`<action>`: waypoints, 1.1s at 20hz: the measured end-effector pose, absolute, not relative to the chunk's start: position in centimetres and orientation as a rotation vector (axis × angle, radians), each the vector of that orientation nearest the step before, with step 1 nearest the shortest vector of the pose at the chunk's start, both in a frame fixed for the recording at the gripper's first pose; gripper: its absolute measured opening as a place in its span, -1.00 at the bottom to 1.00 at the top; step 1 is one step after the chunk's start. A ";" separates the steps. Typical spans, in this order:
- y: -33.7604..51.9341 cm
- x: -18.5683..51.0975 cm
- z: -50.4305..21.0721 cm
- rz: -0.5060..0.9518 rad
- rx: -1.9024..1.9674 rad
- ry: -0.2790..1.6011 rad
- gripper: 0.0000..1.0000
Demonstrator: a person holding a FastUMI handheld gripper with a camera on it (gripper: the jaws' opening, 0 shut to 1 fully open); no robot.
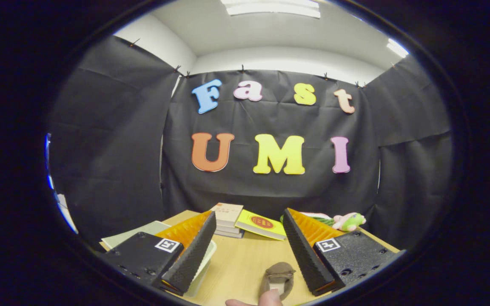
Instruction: Open the storage box then place both shoes into the box .Put the left shoe in first, then the right shoe, with the right side of both shoes facing outward in a uniform manner.
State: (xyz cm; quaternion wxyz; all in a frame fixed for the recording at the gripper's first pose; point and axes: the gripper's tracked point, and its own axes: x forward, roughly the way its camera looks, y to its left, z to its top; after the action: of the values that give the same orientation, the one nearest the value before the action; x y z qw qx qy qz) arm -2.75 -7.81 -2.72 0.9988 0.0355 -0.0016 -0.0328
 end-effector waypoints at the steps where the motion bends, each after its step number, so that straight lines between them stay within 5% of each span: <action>1: -8.3 -3.3 -3.1 -0.068 0.077 0.006 1.00; 22: -4.6 -5.8 -2.2 -0.015 0.118 0.114 1.00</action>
State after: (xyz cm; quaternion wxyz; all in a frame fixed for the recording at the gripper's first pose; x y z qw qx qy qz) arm -5.85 -4.62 -2.19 0.9966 0.0589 0.0570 -0.0075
